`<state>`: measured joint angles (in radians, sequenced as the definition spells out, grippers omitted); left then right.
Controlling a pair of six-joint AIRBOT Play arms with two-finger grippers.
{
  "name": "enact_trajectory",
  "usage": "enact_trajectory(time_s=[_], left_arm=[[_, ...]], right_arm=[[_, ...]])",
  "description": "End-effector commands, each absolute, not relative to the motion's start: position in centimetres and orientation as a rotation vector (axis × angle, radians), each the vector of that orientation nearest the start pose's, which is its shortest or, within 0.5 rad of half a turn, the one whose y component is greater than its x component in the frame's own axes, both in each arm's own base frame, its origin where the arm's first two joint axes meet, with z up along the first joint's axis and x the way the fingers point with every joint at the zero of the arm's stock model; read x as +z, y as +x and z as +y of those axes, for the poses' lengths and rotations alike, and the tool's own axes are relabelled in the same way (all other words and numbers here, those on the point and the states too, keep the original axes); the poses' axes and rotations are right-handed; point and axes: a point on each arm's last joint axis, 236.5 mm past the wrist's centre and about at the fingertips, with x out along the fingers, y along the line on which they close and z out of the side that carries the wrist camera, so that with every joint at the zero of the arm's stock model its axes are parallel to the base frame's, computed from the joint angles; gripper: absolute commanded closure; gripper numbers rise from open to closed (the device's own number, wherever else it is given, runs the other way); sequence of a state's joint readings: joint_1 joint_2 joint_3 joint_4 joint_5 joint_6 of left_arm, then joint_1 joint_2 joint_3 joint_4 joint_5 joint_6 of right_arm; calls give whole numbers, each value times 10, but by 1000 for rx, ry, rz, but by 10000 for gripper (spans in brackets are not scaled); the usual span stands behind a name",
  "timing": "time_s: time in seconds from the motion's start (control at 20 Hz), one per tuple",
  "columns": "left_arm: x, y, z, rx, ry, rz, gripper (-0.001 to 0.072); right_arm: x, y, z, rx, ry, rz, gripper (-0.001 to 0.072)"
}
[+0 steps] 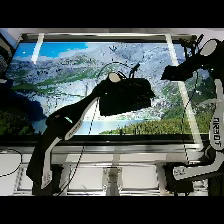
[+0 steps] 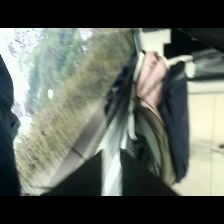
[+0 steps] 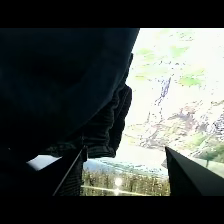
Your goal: Fold the clothes and pants, and hang the long-sleeved shirts on hangers.
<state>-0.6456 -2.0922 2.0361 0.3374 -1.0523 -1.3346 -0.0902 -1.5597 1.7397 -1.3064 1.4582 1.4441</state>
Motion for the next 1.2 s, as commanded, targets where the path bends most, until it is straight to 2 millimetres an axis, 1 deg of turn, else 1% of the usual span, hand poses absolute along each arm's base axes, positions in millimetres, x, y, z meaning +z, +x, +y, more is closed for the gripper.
enact_trajectory(time_s=[0.0,0.05,0.1,0.15,0.2,0.25,0.3,0.35,0.4,0.45,0.5,0.55,0.6,0.65,0.75,0.8,0.85,0.95,1.0,1.05,1.15], left_arm=[[140,391,-485,-1334,-603,1040,679],[162,405,-463,-1302,-571,977,679],[176,416,-439,-1247,-526,943,680],[185,428,-409,-1164,-472,931,680],[188,437,-380,-1074,-405,931,679],[186,447,-346,-960,-334,945,680],[181,454,-312,-845,-269,969,679],[176,457,-283,-753,-212,994,679],[170,458,-257,-677,-163,1020,680],[163,456,-234,-614,-115,1052,679],[157,454,-216,-570,-85,1085,680],[151,450,-201,-532,-56,1120,679],[146,448,-189,-501,-33,1149,680],[140,446,-177,-464,-4,1177,679],[132,445,-153,-386,54,1215,679],[130,444,-144,-355,76,1228,679],[128,443,-137,-332,93,1241,679],[125,439,-129,-307,116,1264,679],[125,439,-129,-306,117,1265,679],[125,439,-128,-305,118,1264,680],[125,439,-128,-304,118,1265,680]], right_arm=[[86,467,41,281,187,1204,174],[80,470,58,331,211,1206,253],[73,475,73,374,233,1209,308],[65,479,93,425,260,1214,334],[56,481,113,475,285,1224,398],[45,483,136,534,298,1233,511],[34,484,155,571,308,1245,592],[19,484,171,593,304,1265,653],[4,483,185,606,296,1287,651],[-13,478,197,622,288,1328,651],[-26,469,204,640,276,1378,651],[-38,455,205,659,251,1445,651],[-44,440,200,674,216,1512,651],[-47,422,186,672,170,1594,651],[-43,390,145,651,89,1750,652],[-41,382,124,611,68,1794,652],[-42,380,103,544,69,1806,652],[-51,373,76,454,82,1802,652],[-61,368,66,415,86,1799,652],[-73,364,60,389,95,1796,652],[-98,356,57,361,111,1799,652]])
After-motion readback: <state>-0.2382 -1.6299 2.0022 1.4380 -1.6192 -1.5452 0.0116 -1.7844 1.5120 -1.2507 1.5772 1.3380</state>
